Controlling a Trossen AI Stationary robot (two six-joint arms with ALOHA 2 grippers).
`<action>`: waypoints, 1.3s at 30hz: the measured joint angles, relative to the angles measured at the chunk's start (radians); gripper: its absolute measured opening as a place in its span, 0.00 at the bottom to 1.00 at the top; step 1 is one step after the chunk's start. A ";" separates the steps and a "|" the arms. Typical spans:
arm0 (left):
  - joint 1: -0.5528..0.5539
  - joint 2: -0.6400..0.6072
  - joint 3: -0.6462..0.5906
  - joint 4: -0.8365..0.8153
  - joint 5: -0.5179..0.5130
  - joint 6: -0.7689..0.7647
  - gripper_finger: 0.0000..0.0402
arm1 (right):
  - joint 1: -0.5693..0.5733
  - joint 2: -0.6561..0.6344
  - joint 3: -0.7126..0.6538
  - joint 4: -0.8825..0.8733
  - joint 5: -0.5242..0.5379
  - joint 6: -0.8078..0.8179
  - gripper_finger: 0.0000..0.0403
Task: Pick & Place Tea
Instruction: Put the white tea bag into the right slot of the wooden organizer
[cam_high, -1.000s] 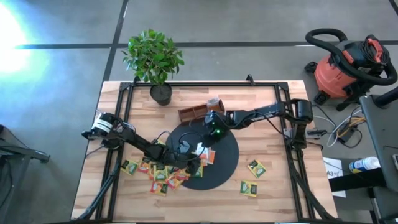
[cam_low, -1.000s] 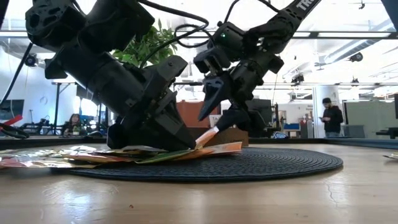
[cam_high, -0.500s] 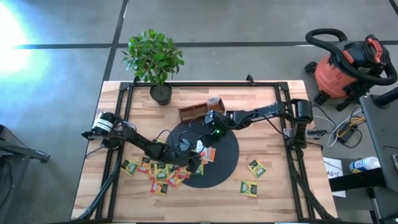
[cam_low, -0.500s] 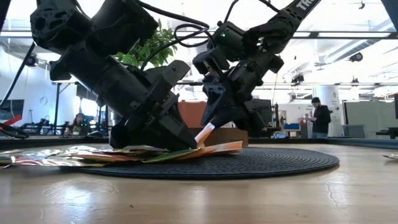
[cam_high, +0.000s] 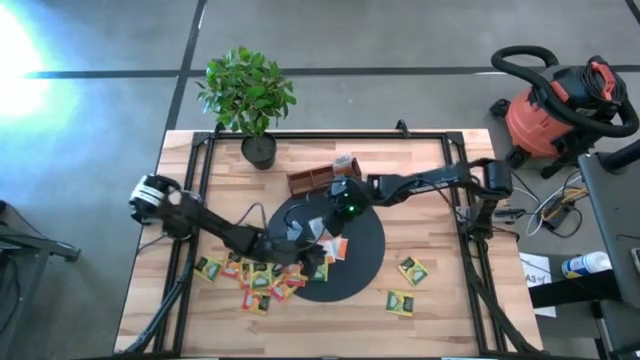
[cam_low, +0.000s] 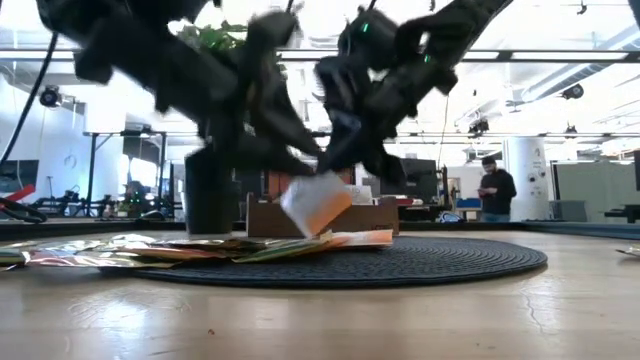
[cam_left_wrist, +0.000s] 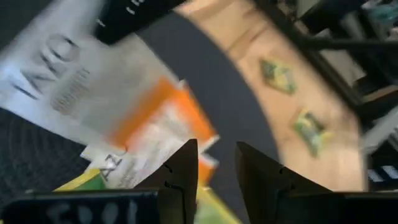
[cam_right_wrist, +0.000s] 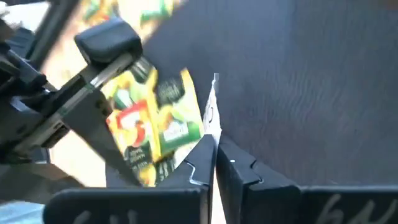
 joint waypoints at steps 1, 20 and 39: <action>-0.008 -0.031 0.000 -0.023 -0.023 0.010 0.21 | 0.002 -0.030 -0.001 -0.001 0.034 -0.029 0.02; -0.093 -0.424 0.000 -0.393 -0.328 0.039 0.21 | -0.231 -0.312 -0.034 -0.157 0.338 -0.439 0.02; -0.095 -0.427 0.000 -0.401 -0.289 0.020 0.21 | -0.452 -0.110 -0.032 -0.029 -0.017 -0.616 0.02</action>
